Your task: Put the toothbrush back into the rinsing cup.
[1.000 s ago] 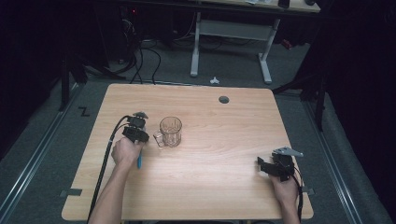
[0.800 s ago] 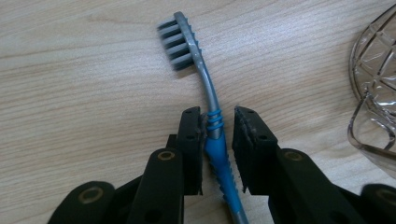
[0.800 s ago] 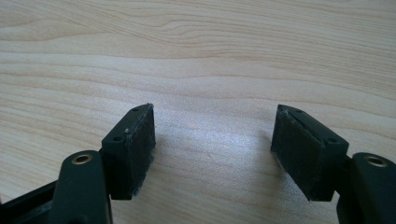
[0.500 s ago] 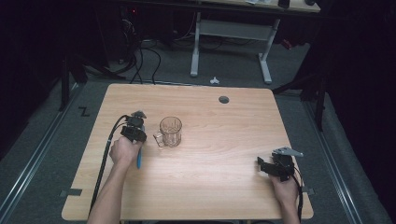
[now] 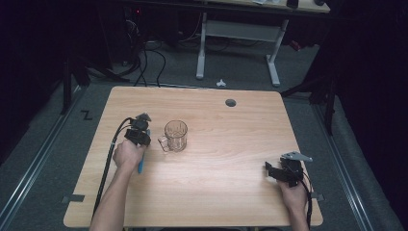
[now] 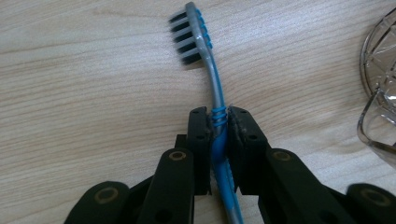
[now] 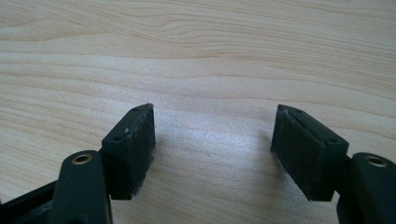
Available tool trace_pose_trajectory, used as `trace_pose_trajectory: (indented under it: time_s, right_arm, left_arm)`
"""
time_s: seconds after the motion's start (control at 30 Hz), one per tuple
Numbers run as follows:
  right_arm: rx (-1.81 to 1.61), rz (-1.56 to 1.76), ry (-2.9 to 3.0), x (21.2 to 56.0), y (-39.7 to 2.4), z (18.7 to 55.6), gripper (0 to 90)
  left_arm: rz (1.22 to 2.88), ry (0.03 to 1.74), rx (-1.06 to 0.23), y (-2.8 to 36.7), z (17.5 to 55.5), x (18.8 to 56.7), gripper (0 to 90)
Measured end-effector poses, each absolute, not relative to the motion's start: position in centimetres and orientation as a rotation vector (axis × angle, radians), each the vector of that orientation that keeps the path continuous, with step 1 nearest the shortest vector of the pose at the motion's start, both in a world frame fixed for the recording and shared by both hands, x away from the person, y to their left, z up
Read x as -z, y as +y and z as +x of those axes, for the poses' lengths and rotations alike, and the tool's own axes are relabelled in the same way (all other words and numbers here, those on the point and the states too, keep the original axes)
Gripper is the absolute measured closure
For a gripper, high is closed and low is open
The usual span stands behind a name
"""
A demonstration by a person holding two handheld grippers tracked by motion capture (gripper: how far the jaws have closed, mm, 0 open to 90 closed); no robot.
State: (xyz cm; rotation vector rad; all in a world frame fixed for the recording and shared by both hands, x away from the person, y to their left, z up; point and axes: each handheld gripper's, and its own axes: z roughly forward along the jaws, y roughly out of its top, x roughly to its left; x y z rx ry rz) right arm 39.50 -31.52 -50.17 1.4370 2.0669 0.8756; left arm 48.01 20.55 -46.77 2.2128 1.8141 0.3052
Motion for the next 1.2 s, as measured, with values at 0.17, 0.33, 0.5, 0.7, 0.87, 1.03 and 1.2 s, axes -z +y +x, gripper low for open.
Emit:
trace_pose_trajectory:
  time_s: [0.17,0.33,0.5,0.7,0.87,1.03,1.2]
  right_arm:
    - [-0.876,1.437,2.067,50.2,-31.5,39.5,30.6]
    - [-0.877,1.438,2.068,50.2,-31.5,39.5,30.6]
    - [-0.876,1.438,2.067,50.2,-31.5,39.5,30.6]
    - [-0.876,1.438,2.067,50.2,-31.5,39.5,30.6]
    - [-0.876,1.438,2.067,50.2,-31.5,39.5,30.6]
    - [-0.876,1.439,2.066,50.2,-31.5,39.5,30.6]
    - [-0.875,1.440,2.066,50.2,-31.5,39.5,30.6]
  left_arm:
    - [2.202,1.806,-0.301,20.7,47.9,46.8,79.9]
    - [2.159,1.789,-0.291,20.9,47.7,46.7,80.0]
    - [2.132,1.764,-0.307,21.3,47.2,45.6,80.0]
    - [2.092,1.738,-0.329,21.9,46.4,44.0,80.0]
    - [2.068,1.716,-0.347,22.2,45.8,43.0,79.9]
    - [2.045,1.690,-0.367,22.3,45.2,42.0,79.8]
    - [2.031,1.666,-0.388,22.4,44.7,41.1,79.8]
